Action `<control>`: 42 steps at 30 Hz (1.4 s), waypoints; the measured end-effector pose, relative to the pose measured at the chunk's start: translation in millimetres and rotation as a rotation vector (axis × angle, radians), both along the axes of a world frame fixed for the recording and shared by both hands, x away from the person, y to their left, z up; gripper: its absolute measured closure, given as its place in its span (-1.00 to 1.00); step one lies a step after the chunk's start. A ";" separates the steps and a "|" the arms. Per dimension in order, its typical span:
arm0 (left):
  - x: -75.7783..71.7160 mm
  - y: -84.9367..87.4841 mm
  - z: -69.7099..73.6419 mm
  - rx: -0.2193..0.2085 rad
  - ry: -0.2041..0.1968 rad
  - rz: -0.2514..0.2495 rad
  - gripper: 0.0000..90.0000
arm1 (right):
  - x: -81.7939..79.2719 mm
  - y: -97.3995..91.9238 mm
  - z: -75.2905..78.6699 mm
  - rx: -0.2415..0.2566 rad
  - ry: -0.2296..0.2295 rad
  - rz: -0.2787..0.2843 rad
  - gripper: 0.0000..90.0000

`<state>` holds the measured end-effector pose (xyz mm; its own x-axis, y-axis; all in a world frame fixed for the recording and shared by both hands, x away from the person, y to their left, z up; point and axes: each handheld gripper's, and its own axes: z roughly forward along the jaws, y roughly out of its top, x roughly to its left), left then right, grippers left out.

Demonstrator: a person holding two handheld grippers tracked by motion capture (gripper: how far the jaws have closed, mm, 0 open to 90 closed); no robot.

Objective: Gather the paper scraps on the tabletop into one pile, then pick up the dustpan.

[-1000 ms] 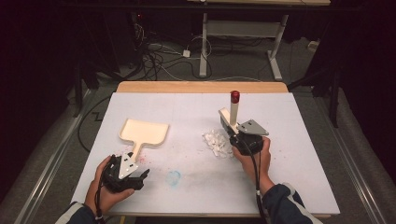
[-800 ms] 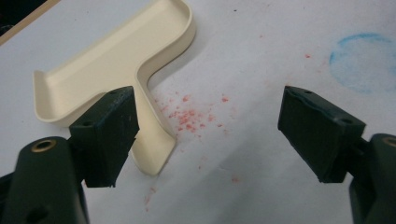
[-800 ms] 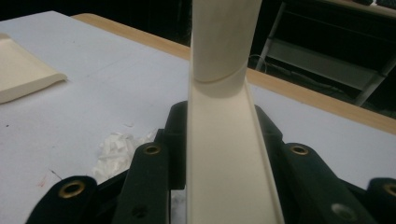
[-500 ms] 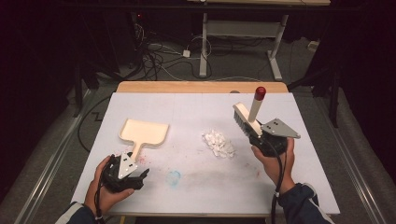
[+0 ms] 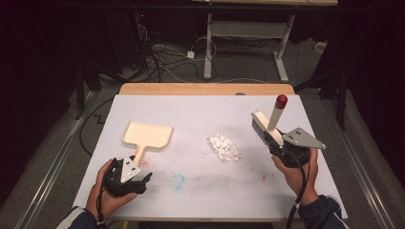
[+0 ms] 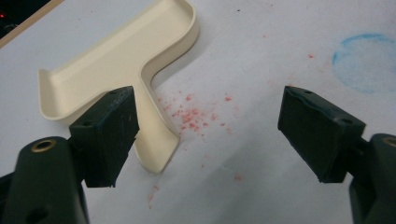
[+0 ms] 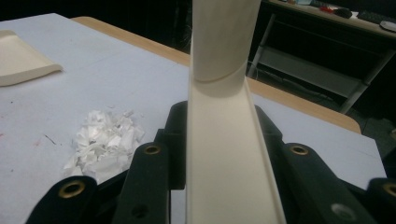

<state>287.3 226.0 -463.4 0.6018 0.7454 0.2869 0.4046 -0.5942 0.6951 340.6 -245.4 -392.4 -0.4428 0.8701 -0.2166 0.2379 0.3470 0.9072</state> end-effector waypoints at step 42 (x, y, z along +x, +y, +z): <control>41.3 36.4 -18.9 -0.160 0.218 0.204 -0.54 | -3.2 -12.4 -6.4 0.002 0.011 0.020 0.50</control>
<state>328.6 262.4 -482.3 0.4701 0.8818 0.0378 0.6534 -0.3764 0.6567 337.4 -257.8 -398.8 -0.4628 0.8612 -0.2101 0.2406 0.3501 0.9053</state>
